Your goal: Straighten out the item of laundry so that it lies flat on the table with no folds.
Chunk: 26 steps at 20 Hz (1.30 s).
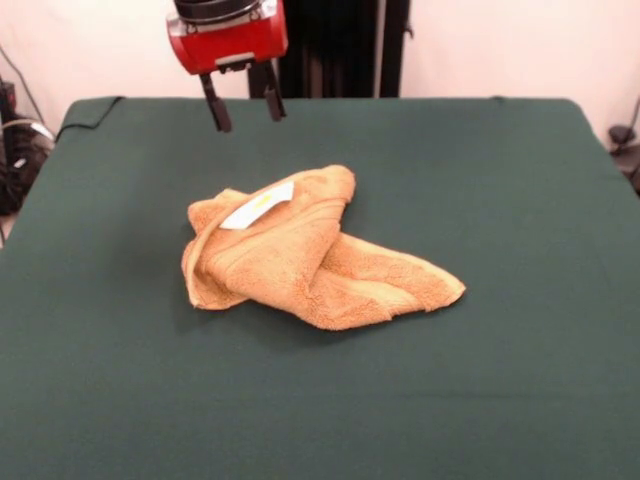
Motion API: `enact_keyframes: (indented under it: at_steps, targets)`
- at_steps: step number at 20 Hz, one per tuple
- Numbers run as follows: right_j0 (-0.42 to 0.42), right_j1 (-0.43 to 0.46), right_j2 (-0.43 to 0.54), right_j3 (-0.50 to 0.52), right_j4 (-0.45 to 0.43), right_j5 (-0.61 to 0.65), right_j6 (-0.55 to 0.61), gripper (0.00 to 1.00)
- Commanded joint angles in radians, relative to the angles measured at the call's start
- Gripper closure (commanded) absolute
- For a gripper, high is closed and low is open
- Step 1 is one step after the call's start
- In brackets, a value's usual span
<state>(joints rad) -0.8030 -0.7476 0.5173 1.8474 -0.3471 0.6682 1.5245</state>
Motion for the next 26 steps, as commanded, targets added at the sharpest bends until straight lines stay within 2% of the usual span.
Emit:
enact_keyframes:
  at_steps: [1,6,10,26]
  targets:
    - [0.023,0.012,0.093,0.003,-0.012,0.056,-0.092,0.0]
    - [0.031,-0.007,0.104,-0.034,0.001,0.105,-0.11,0.0]
    - [0.069,-0.002,0.111,-0.115,0.011,0.173,-0.119,0.0]
    - [0.224,-0.076,-0.016,-0.191,0.024,0.243,0.101,0.0]
